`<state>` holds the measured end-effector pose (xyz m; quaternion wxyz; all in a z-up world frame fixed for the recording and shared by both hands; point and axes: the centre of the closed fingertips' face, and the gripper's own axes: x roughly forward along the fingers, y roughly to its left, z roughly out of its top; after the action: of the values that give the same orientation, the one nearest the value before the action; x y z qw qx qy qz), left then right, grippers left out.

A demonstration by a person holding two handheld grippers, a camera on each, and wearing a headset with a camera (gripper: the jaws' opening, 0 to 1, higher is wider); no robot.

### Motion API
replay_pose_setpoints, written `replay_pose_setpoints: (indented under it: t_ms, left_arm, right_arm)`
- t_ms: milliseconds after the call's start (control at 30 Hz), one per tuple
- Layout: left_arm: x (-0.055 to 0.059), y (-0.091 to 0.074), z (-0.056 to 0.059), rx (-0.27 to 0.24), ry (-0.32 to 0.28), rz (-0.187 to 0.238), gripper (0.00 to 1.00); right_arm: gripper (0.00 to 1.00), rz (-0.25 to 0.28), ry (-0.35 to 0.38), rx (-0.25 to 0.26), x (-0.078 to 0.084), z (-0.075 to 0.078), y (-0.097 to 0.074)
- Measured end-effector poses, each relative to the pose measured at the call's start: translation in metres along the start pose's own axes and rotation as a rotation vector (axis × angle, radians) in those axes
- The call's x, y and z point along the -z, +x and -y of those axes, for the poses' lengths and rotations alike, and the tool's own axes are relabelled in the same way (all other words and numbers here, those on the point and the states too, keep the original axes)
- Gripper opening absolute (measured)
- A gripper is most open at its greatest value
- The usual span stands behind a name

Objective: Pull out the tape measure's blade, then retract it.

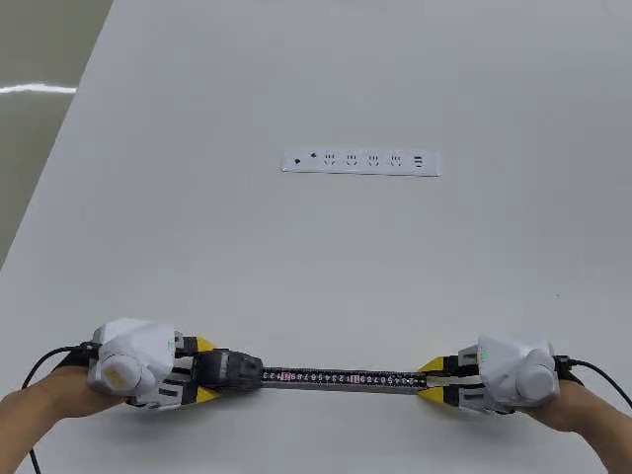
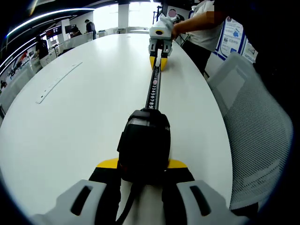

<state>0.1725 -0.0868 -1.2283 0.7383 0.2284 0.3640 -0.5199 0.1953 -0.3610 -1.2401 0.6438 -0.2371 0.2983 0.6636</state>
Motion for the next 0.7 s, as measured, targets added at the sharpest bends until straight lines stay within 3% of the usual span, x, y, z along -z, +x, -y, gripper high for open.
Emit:
replay_pose_setpoints:
  t_ms: [700]
  left_arm:
    - [-0.0009,0.0024,-0.0004,0.000,0.024,-0.022,0.30]
  right_arm:
    - [0.13,-0.049,-0.045,0.021,0.0008,0.0011,0.0028]
